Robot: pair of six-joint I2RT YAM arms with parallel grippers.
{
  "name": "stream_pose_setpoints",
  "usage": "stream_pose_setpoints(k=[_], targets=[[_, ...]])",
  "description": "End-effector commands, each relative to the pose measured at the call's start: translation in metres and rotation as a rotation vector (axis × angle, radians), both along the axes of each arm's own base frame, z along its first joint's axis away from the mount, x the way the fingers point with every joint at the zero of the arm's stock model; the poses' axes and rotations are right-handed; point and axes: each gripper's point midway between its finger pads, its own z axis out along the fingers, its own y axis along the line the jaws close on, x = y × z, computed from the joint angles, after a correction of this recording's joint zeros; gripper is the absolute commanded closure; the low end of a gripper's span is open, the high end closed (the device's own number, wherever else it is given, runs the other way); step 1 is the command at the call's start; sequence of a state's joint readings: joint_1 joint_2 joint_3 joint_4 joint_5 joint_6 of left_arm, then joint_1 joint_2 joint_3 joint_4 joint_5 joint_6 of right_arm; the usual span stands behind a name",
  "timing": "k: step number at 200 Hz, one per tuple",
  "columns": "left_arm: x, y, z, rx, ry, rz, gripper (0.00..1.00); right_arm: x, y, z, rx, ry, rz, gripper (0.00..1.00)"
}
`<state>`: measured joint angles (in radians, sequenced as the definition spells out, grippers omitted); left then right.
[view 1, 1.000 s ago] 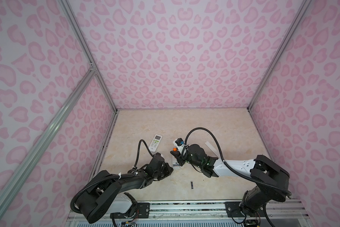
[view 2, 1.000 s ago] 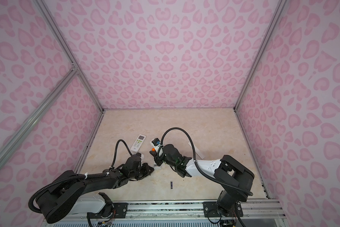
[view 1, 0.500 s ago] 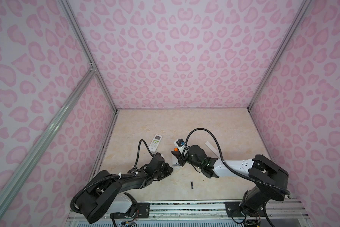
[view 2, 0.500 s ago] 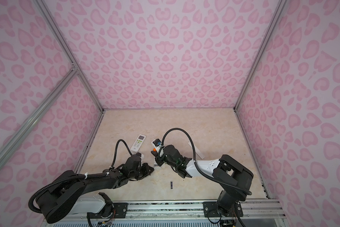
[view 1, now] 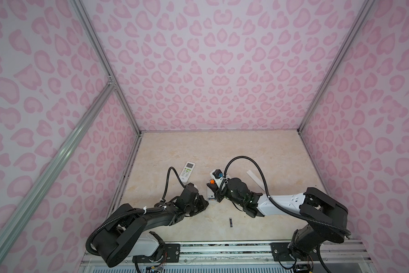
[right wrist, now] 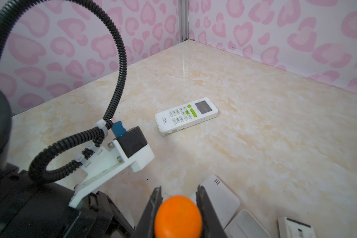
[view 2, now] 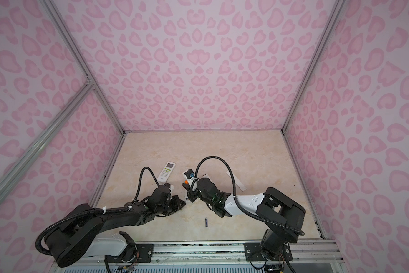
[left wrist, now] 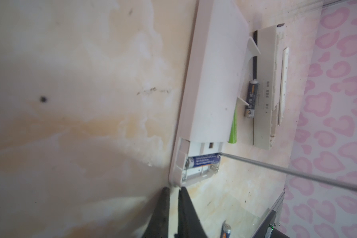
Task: Unload the batteries from the remote control
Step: 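Draw the screwdriver back from the emptied remote with the right gripper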
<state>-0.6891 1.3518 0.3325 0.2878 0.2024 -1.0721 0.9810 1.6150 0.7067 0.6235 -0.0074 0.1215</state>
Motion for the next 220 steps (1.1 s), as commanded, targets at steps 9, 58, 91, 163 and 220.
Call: stream_pose_setpoints(k=[9,58,91,163,220], targets=[[0.0,0.0,-0.001,0.009,0.004,-0.004,0.85,-0.001,-0.005,-0.007,-0.018,-0.004,-0.019,1.0],[0.003,-0.008,0.005,-0.027,0.003,-0.005,0.84,-0.004,-0.011,-0.014,-0.003,-0.056,-0.057,1.0],[0.004,-0.008,0.011,-0.036,-0.007,-0.004,0.82,-0.004,-0.01,-0.011,0.017,-0.042,-0.061,1.0],[0.002,-0.007,0.01,-0.031,-0.005,-0.007,0.83,-0.003,-0.001,0.007,0.069,-0.024,-0.054,1.0],[-0.003,-0.002,0.008,-0.026,-0.005,-0.003,0.84,0.0,0.012,-0.009,0.022,0.034,-0.018,1.0]])
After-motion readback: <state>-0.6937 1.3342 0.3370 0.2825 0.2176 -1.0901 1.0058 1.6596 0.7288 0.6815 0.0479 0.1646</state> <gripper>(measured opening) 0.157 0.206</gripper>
